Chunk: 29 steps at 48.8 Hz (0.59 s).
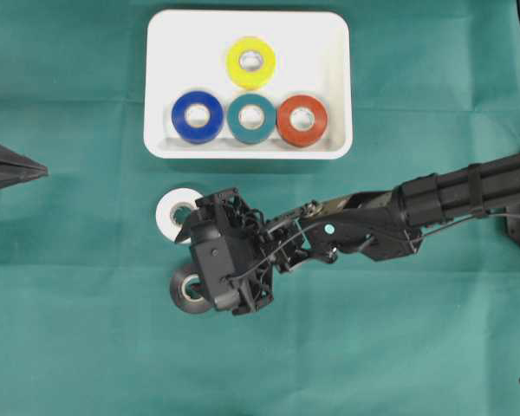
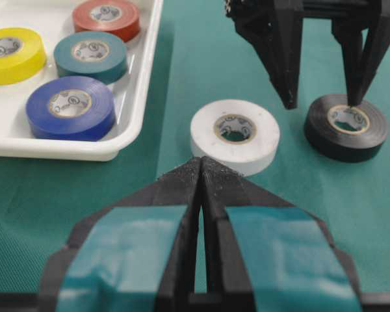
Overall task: Put the tape into the white case with the right arm.
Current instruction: 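Reach the right gripper down to the black roll and grasp it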
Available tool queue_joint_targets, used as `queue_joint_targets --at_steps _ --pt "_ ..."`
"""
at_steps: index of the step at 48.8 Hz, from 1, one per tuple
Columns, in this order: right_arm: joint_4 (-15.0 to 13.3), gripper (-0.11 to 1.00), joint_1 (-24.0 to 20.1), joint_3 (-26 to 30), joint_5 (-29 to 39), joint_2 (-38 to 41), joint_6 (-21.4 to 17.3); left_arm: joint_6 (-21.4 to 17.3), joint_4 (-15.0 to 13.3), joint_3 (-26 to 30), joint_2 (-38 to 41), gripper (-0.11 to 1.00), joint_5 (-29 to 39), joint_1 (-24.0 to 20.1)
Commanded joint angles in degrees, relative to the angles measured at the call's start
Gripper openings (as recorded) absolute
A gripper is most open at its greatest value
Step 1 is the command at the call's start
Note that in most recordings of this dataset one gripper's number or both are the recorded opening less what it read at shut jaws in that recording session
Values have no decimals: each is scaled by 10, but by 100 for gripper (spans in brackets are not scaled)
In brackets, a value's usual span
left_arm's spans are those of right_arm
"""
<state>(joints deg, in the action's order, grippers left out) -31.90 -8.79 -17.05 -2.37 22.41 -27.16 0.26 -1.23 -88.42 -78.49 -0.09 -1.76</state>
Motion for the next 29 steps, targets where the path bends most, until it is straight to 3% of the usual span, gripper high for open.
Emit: queue_joint_targets --at_steps 1,15,29 --pt "0 68 -4 18 9 -9 -1 -1 -2 5 4 0 -7 -2" --pt "-1 68 -11 40 36 18 0 -1 -1 4 4 0 -9 -2" --pt "0 67 -25 83 144 38 0 -1 -1 4 4 0 -9 -2"
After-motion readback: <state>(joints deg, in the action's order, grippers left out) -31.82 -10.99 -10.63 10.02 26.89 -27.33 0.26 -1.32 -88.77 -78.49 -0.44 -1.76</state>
